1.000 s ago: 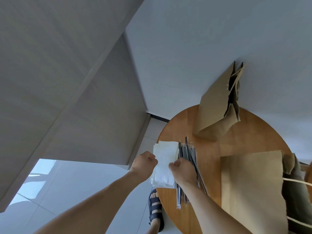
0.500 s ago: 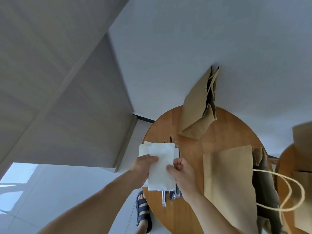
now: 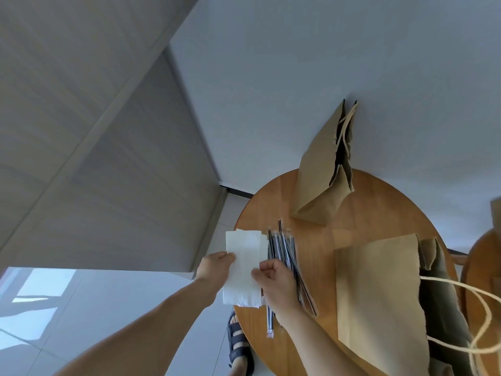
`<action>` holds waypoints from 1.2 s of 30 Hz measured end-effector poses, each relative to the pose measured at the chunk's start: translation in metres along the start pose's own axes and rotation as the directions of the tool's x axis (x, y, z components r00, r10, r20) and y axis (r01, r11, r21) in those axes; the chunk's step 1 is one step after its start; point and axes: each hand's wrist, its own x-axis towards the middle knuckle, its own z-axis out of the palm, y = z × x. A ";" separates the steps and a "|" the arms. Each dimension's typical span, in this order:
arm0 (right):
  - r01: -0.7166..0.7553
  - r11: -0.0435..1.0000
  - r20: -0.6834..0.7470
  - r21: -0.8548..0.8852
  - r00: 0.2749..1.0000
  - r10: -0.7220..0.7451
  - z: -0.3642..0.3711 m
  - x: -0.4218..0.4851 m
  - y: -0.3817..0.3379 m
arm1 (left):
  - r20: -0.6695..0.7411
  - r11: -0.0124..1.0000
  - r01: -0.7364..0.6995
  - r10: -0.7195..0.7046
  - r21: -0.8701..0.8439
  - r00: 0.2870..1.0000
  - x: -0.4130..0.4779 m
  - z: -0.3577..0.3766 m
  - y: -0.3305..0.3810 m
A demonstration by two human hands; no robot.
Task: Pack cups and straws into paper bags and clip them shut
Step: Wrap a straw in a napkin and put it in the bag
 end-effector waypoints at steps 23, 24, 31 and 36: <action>-0.266 0.593 -0.358 -0.760 0.933 -0.040 -0.078 0.032 0.037 | 0.206 0.984 -0.030 0.067 -0.177 0.976 -0.004 0.014 0.014; -0.271 0.550 -0.340 -0.790 0.940 -0.026 -0.081 0.033 0.040 | 0.204 0.985 -0.034 0.070 -0.171 0.976 -0.004 0.016 0.013; -0.232 0.653 -0.361 -0.721 0.930 -0.068 -0.082 0.016 0.024 | 0.174 0.992 -0.079 0.095 -0.097 0.980 -0.017 0.021 0.012; 0.180 0.927 -0.281 -0.329 0.918 -0.278 -0.066 -0.019 -0.037 | 0.169 0.978 -0.125 0.154 -0.169 0.973 -0.043 0.027 0.047</action>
